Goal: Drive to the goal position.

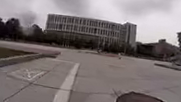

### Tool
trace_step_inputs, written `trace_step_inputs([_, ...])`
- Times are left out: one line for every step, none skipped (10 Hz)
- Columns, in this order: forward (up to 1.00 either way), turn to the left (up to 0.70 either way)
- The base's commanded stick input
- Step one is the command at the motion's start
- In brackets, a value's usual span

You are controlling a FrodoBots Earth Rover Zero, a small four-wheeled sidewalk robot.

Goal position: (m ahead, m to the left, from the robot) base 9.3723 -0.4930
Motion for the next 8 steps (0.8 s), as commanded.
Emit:
trace_step_inputs([0.70,-0.33])
trace_step_inputs([0.70,-0.33])
trace_step_inputs([0.70,-0.33])
trace_step_inputs([0.70,-0.33])
trace_step_inputs([0.79,-0.14])
trace_step_inputs([0.85,0.00])
trace_step_inputs([0.85,0.00])
trace_step_inputs([0.85,0.00])
